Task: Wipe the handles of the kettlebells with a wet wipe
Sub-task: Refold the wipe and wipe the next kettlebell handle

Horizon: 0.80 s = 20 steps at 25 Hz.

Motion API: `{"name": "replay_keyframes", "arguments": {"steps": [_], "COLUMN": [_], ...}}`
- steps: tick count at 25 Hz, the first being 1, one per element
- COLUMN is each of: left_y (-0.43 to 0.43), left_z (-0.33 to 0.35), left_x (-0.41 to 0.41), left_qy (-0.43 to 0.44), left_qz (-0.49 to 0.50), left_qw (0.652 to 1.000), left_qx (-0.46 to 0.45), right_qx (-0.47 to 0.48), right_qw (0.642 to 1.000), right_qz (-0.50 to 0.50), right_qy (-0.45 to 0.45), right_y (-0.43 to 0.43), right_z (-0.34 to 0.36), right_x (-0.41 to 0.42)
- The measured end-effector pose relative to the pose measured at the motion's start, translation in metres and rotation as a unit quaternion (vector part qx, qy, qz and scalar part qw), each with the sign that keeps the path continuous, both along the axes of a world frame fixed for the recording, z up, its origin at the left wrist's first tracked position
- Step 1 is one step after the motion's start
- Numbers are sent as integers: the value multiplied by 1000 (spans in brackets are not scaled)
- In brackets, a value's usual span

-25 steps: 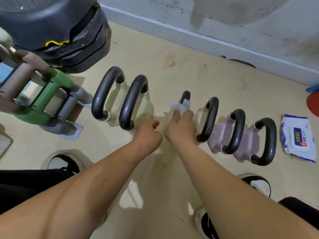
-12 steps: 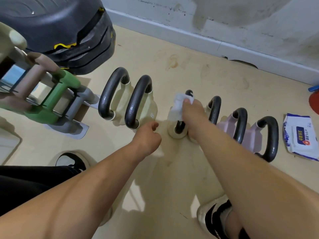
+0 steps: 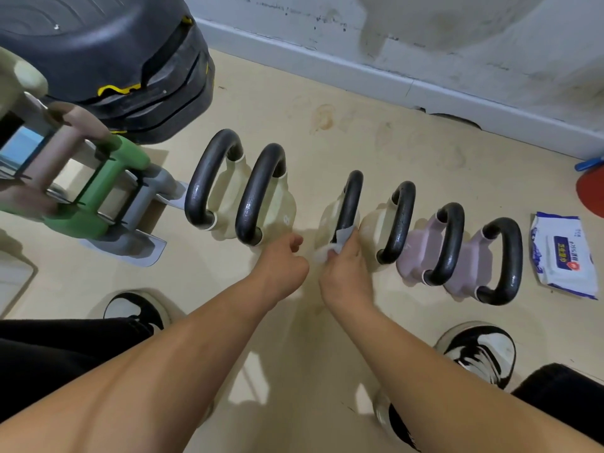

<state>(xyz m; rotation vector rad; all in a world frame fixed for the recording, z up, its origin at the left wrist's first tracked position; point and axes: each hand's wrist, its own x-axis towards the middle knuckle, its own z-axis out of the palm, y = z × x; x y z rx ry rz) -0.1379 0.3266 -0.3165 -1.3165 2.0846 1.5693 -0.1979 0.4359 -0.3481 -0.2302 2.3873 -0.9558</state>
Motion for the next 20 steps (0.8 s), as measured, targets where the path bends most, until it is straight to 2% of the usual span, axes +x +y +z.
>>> {"name": "replay_keyframes", "arguments": {"steps": [3, 6, 8, 10, 15, 18, 20], "left_y": [-4, -4, -3, -3, -4, -8, -11], "left_z": [-3, -3, -2, -1, 3, 6, 9], "left_x": [-2, -6, -11, -19, -39, -47, -49], "left_qy": [6, 15, 24, 35, 55, 70, 80], "left_qz": [8, 18, 20, 23, 38, 44, 48], "left_qw": [1000, 1000, 999, 999, 997, 996, 996], "left_qx": [0, 9, 13, 20, 26, 15, 11], "right_qx": [-33, -58, -52, -21, -59, -50, -29], "right_qw": [997, 985, 981, 983, 971, 978, 992], "right_qz": [-61, -136, -101, -65, -104, -130, -90], "right_qy": [33, -86, -157, -171, -207, -155, -84], "right_y": [-27, -48, -55, -59, -72, -66, -53], "right_z": [19, 54, 74, 84, 65, 60, 59], "right_x": [-14, -64, -98, -115, -125, -115, -89]}}
